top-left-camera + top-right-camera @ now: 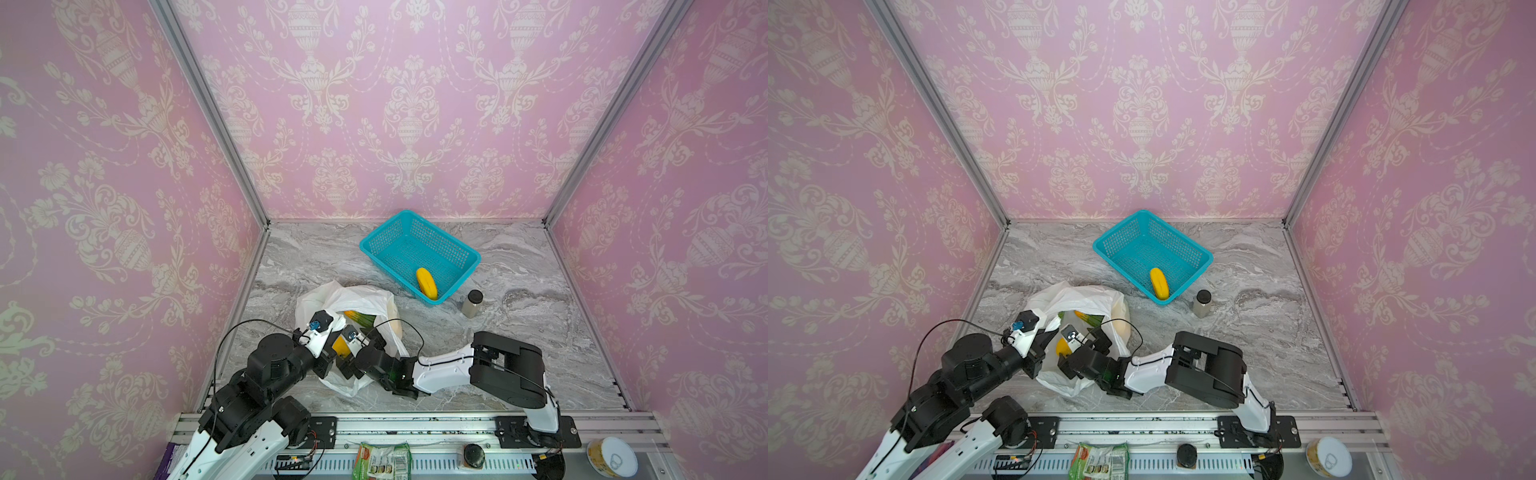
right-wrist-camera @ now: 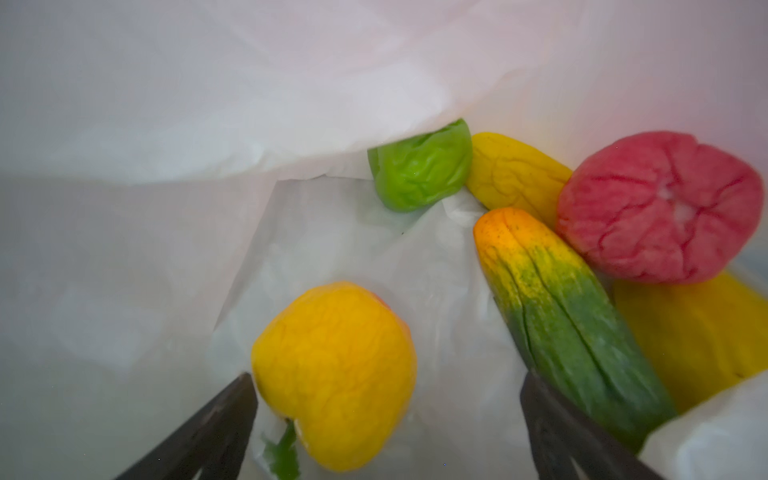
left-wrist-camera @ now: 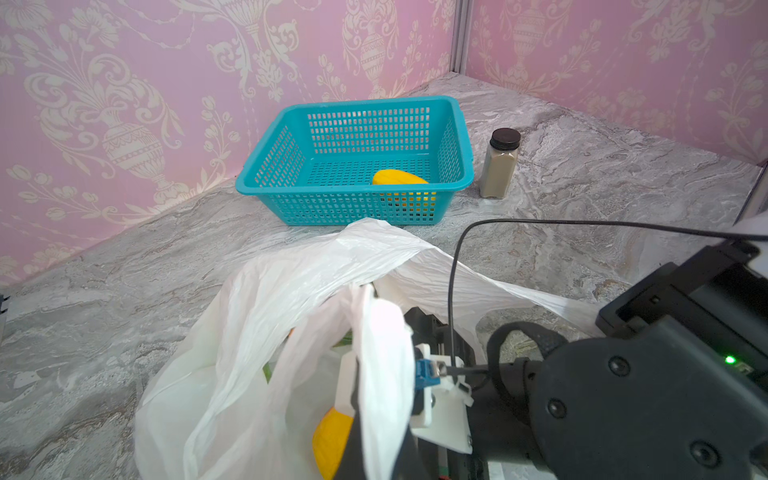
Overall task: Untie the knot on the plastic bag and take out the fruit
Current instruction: 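Lower the right gripper onto the round yellow fruit and close on it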
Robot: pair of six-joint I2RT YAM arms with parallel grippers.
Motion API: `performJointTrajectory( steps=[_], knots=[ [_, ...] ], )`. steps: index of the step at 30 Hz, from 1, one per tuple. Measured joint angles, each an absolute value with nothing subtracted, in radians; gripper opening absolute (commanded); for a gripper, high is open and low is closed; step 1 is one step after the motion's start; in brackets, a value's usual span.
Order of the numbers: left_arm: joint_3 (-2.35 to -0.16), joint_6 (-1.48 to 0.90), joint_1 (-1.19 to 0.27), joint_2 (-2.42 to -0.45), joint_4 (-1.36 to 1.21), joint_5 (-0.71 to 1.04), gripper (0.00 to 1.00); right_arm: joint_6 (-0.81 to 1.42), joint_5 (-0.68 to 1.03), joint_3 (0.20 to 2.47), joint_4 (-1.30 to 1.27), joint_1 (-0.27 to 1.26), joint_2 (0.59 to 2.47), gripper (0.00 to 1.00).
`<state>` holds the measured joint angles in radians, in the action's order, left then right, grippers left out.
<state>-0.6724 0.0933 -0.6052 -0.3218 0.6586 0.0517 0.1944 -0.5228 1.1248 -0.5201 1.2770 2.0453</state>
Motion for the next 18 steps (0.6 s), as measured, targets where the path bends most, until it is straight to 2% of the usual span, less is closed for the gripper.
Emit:
performJointTrajectory(
  steps=[10,18],
  knots=[
    [-0.669,0.097,-0.596,-0.320,0.682,0.019,0.00,0.211,-0.604,1.448,-0.290,1.277,2.166,1.00],
    [-0.664,0.097,-0.590,-0.320,0.718,-0.026,0.00,0.241,-0.589,1.480,-0.240,1.277,2.193,1.00]
  ],
)
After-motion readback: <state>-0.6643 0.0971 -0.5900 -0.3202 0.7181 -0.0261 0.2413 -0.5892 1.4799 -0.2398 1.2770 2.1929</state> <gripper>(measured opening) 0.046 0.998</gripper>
